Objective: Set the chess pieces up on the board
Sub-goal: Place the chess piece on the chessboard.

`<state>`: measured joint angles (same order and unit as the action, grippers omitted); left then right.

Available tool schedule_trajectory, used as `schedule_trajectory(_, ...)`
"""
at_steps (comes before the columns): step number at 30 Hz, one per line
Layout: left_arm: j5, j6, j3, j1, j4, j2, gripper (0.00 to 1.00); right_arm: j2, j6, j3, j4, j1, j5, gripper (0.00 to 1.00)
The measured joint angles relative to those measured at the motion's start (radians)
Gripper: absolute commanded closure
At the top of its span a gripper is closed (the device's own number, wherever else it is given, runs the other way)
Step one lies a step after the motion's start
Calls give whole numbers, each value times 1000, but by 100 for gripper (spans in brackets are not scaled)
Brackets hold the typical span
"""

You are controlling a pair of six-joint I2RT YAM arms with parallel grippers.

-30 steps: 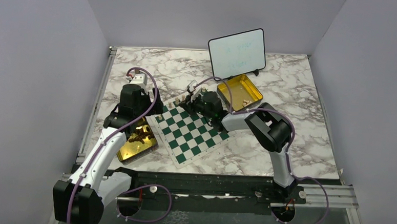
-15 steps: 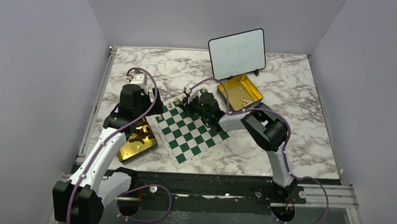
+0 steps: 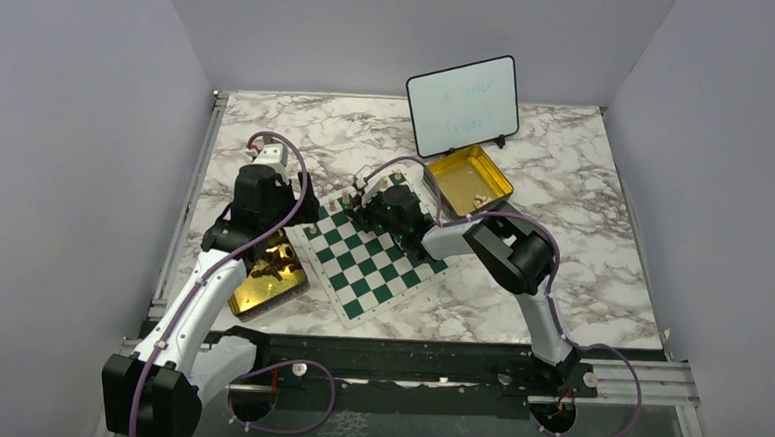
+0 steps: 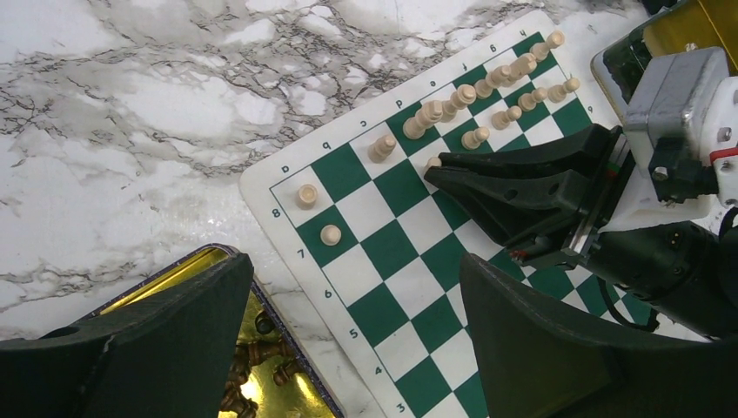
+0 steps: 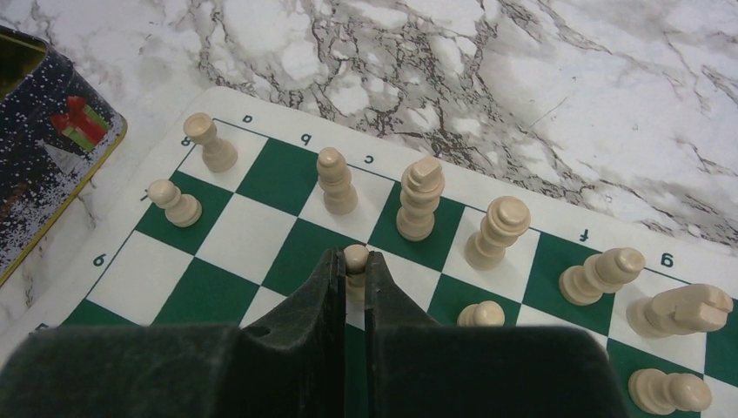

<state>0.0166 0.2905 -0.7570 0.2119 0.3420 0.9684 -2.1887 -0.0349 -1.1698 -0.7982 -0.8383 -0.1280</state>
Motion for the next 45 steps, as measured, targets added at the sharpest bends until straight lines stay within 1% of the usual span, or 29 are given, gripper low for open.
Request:
schedule_trajectory(17, 0, -1, 0, 6, 0, -2, 11, -16, -8, -8, 13, -5, 26, 94)
schedule_trajectory(29, 0, -2, 0, 6, 0, -2, 11, -16, -18, -8, 13, -7, 49, 83)
schedule_trajectory(32, 0, -3, 0, 6, 0, -2, 11, -16, -19, -7, 13, -7, 50, 79)
schedule_trajectory(45, 0, -3, 0, 6, 0, -2, 11, -16, -27, -7, 15, -7, 65, 76)
